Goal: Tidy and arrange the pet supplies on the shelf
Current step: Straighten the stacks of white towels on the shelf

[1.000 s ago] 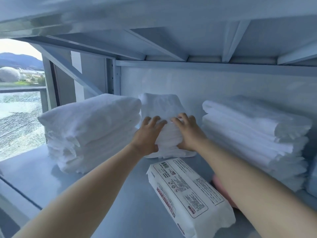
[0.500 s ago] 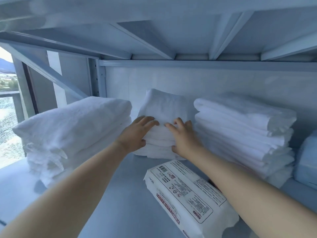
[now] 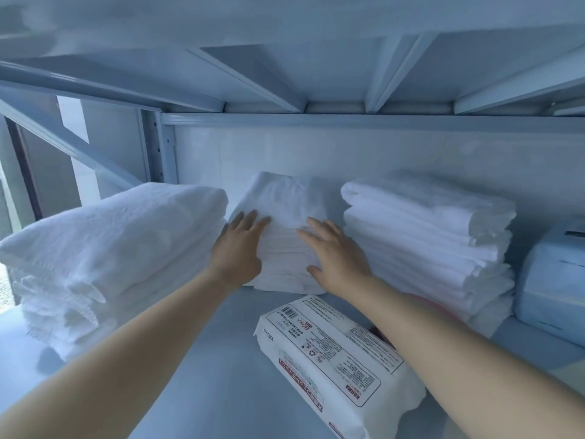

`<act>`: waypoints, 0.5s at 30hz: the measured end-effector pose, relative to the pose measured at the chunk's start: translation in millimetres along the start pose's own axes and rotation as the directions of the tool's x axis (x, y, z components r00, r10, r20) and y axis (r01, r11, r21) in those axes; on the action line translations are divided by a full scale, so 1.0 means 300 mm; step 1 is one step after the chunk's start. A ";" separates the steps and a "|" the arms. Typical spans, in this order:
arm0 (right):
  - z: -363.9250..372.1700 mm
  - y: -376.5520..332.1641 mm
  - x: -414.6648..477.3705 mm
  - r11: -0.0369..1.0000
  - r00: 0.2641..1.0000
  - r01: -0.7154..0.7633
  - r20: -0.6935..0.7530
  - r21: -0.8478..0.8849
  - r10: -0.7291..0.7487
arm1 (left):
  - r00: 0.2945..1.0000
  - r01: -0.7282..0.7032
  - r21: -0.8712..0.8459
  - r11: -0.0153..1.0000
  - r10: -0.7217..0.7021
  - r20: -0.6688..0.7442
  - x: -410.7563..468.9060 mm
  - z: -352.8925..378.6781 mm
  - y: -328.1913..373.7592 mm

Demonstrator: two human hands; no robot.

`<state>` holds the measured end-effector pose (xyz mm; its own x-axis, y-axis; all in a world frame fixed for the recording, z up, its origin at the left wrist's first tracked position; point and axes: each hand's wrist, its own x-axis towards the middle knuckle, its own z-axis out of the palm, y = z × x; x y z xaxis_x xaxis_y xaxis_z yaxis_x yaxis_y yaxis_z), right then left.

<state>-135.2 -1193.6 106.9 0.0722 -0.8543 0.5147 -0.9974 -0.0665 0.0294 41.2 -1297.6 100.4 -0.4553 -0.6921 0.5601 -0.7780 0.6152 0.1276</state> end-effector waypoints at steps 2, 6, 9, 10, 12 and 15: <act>-0.026 0.014 -0.027 1.000 0.999 0.000 -0.047 0.015 0.000 | 0.999 0.052 -0.111 0.992 -0.052 0.001 0.006 -0.017 0.025; -0.107 0.056 -0.061 1.000 0.989 0.014 -0.148 0.015 -0.012 | 0.998 -0.020 -0.202 0.979 0.009 -0.057 0.021 -0.054 0.125; -0.181 0.111 -0.082 1.000 0.973 0.028 -0.228 0.006 -0.025 | 0.995 -0.095 -0.245 0.965 0.082 -0.065 0.034 -0.067 0.236; -0.207 0.134 -0.093 1.000 0.968 0.031 -0.250 0.000 -0.030 | 0.992 -0.121 -0.260 0.958 0.109 -0.058 0.036 -0.069 0.274; -0.255 0.189 -0.121 1.000 0.961 0.026 -0.275 -0.016 -0.029 | 0.985 -0.170 -0.286 0.943 0.163 -0.049 0.036 -0.068 0.351; -0.320 0.295 -0.179 1.000 0.965 0.010 -0.261 -0.024 -0.016 | 0.972 -0.232 -0.315 0.920 0.229 -0.047 0.037 -0.063 0.468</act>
<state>-228.1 -1104.1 164.1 0.0830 -0.6894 0.7196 -0.9965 -0.0628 0.0548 -64.9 -1211.7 140.0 -0.6004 -0.5147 0.6120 -0.4742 0.8454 0.2458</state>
